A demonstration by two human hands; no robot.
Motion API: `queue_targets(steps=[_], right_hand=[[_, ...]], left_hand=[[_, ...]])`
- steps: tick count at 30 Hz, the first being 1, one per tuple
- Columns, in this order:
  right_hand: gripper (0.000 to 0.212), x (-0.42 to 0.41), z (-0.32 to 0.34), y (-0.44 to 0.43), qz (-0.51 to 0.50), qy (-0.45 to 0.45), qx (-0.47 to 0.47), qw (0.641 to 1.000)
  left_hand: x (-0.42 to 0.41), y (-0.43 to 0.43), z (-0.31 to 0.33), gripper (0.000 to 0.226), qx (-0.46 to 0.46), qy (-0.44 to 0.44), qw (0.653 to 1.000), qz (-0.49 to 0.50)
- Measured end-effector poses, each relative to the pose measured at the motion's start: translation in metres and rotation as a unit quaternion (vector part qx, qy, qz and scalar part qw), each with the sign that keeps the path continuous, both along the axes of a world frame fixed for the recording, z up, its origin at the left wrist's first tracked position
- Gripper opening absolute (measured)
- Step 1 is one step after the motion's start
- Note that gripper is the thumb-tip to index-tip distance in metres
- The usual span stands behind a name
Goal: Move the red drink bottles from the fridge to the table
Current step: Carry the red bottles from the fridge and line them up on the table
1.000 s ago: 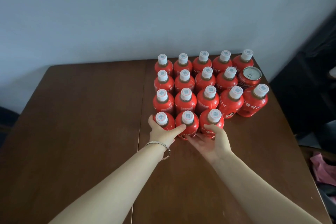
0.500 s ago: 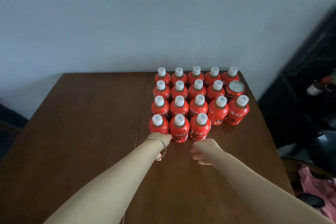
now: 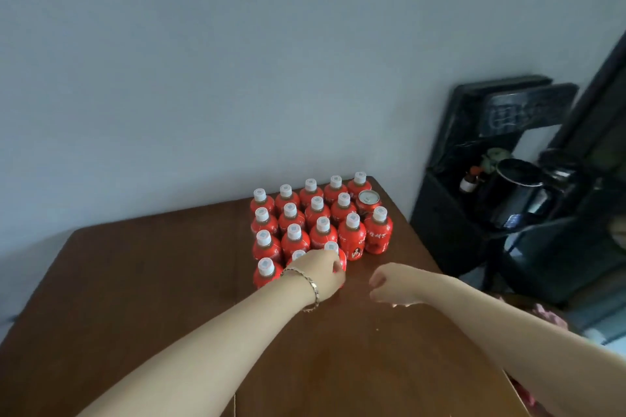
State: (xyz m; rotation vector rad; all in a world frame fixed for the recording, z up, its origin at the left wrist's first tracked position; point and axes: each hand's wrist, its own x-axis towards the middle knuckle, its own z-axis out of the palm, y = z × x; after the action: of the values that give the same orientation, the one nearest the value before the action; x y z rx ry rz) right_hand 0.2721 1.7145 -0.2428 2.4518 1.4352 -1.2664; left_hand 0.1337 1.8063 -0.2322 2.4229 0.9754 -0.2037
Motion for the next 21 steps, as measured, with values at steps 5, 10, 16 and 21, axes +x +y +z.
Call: queue_targets(steps=[5, 10, 16, 21], right_hand=[[0.033, -0.015, 0.034, -0.056, -0.136, -0.063, 0.099, 0.984], [0.032, -0.039, 0.05, -0.148, -0.281, -0.1, 0.121, 0.947], [0.033, -0.071, 0.066, -0.302, -0.413, -0.123, 0.095, 0.897], [0.027, -0.129, 0.078, -0.477, -0.576, -0.188, 0.08, 0.792]], left_hand=[[0.018, -0.027, 0.027, 0.024, 0.027, 0.019, 0.989, -0.143], [0.038, -0.092, 0.053, 0.026, 0.045, 0.008, 0.961, -0.275], [0.064, -0.237, 0.071, 0.024, 0.051, -0.012, 0.892, -0.449], [0.063, -0.424, 0.083, 0.029, 0.067, -0.035, 0.795, -0.602]])
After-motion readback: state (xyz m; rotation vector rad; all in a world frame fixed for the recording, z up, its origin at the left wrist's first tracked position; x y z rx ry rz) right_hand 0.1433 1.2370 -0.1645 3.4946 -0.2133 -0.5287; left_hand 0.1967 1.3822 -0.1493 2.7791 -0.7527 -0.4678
